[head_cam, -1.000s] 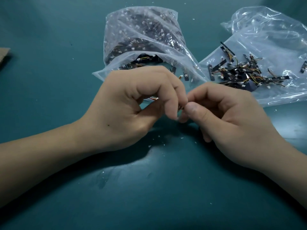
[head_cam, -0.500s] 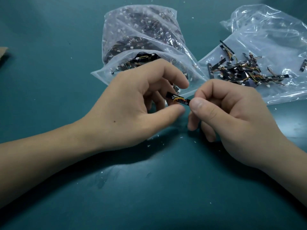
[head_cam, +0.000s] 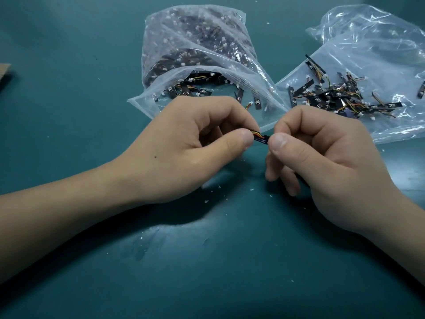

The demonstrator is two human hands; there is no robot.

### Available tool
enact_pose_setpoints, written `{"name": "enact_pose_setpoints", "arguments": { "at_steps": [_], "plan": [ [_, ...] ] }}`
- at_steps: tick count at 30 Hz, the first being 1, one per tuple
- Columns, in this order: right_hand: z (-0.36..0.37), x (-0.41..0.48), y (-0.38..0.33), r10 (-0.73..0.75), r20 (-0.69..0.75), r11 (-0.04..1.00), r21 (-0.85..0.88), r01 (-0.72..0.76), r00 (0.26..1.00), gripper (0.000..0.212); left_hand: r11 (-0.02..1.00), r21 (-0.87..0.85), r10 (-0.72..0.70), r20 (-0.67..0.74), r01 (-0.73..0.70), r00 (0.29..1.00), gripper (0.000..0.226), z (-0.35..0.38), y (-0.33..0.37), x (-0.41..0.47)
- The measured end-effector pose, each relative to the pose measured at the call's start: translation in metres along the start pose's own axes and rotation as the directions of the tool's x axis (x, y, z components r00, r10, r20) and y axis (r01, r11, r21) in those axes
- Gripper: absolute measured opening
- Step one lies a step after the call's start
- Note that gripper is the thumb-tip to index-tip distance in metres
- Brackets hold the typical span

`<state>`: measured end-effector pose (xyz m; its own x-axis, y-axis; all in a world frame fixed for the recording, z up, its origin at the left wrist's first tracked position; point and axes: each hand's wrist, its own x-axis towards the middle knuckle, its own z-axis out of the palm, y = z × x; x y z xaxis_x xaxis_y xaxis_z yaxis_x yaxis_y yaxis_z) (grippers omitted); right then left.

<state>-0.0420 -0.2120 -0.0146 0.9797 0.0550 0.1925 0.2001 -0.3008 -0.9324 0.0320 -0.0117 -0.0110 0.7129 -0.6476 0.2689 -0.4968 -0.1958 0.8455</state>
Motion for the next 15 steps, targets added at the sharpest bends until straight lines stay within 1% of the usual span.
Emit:
{"name": "enact_pose_setpoints", "arguments": {
  "at_steps": [6,15],
  "plan": [
    [0.0007,-0.0013,-0.0009,-0.019,0.016,0.999,-0.044,0.02,1.0,0.019,0.998,0.045,0.037,-0.003,-0.036,0.999,0.009,-0.0014,0.0004,-0.0012],
    [0.0019,-0.0023,-0.0021,-0.031,0.042,0.993,-0.111,0.036,0.999,0.018,0.999,0.016,0.027,0.015,-0.027,1.0,0.008,-0.0023,-0.0001,-0.0021]
  ]
}}
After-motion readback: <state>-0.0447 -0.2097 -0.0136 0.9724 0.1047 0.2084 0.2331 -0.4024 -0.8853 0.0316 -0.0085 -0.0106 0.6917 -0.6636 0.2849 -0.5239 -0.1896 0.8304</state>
